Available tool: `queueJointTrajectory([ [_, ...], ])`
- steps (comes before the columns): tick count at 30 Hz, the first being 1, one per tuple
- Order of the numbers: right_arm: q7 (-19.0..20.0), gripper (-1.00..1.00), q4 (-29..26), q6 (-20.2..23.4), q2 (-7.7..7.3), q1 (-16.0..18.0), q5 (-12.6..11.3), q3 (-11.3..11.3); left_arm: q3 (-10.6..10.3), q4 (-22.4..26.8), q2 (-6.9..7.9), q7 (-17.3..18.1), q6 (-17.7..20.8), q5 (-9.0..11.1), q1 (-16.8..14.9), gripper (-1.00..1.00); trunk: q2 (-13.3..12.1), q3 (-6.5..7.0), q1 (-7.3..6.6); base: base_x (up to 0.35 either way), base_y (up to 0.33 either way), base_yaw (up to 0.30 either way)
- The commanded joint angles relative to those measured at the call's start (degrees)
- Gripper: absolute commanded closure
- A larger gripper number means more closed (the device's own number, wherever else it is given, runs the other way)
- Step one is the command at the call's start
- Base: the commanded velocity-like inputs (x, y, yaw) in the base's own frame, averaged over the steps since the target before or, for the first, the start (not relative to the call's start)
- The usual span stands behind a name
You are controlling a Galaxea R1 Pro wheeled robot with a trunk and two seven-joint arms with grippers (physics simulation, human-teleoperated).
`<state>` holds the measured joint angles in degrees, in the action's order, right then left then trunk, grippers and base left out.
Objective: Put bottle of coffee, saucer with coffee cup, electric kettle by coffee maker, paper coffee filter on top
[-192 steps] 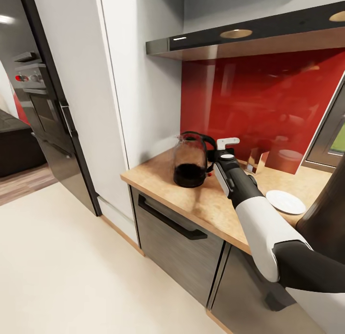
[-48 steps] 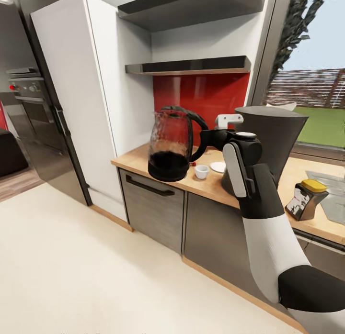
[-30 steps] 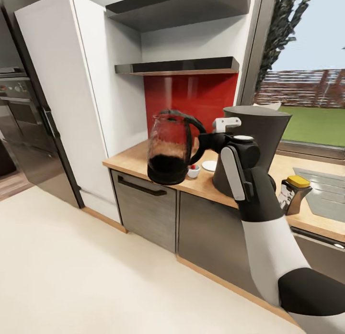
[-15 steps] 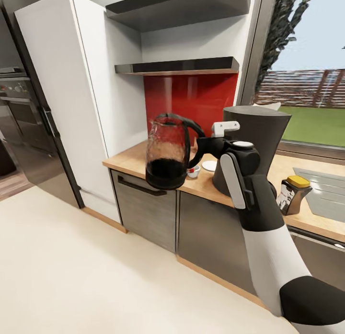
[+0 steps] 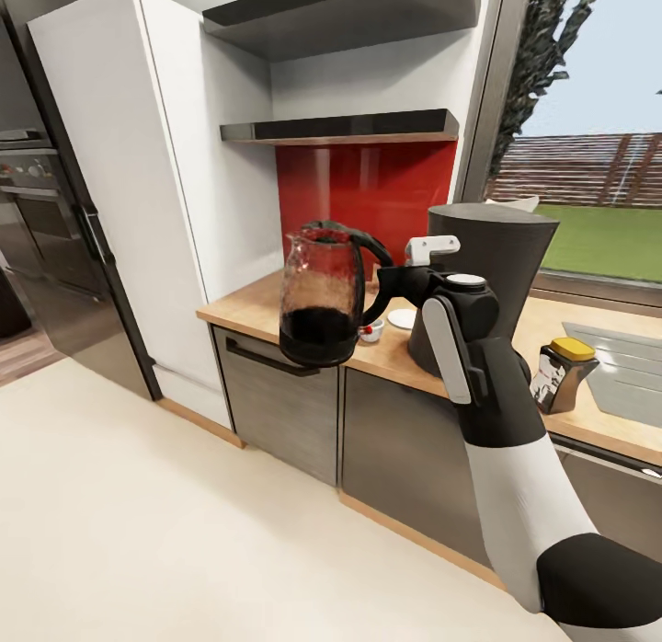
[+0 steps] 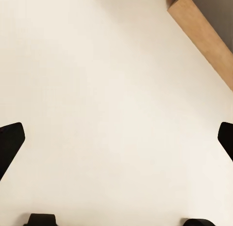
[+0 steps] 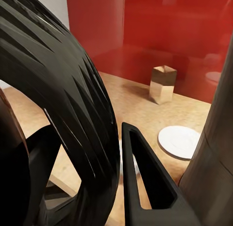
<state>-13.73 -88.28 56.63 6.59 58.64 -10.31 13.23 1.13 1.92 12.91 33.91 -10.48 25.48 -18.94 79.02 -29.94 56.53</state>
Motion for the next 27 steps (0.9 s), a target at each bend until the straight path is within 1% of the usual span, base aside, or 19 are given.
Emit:
queueJointTrajectory([
  [1, -0.61, 1.0, -0.05, 0.16, 0.0, 0.06, -0.5, 0.04, 0.1, -0.08, 0.01, 0.19, -0.24, -0.08, -0.04, -1.0, 0.04, -0.06, 0.0, 0.0, 0.0, 0.0],
  [5, -0.59, 1.0, -0.05, 0.18, 0.0, -0.01, -0.56, 0.04, 0.1, -0.08, 0.01, 0.19, -0.24, -0.08, -0.04, -1.0, 0.04, -0.06, 0.0, 0.0, 0.0, -0.018],
  [8, -0.59, 1.0, -0.03, 0.21, 0.0, -0.01, -0.58, 0.04, 0.1, -0.08, 0.01, 0.19, -0.24, -0.08, -0.04, -1.0, 0.04, -0.06, 0.0, 0.0, 0.0, -0.144],
  [19, -0.59, 1.0, 0.04, 0.24, 0.0, -0.02, -0.59, 0.04, 0.1, -0.08, 0.01, 0.19, -0.24, -0.08, -0.04, -1.0, 0.04, -0.06, 0.0, 0.0, 0.0, -0.259],
  [27, -0.59, 1.0, 0.13, 0.24, 0.0, -0.02, -0.59, 0.19, 0.1, -0.08, 0.01, 0.19, -0.24, -0.08, -0.04, -1.0, 0.04, -0.06, 0.0, -0.071, 0.0, -0.04],
])
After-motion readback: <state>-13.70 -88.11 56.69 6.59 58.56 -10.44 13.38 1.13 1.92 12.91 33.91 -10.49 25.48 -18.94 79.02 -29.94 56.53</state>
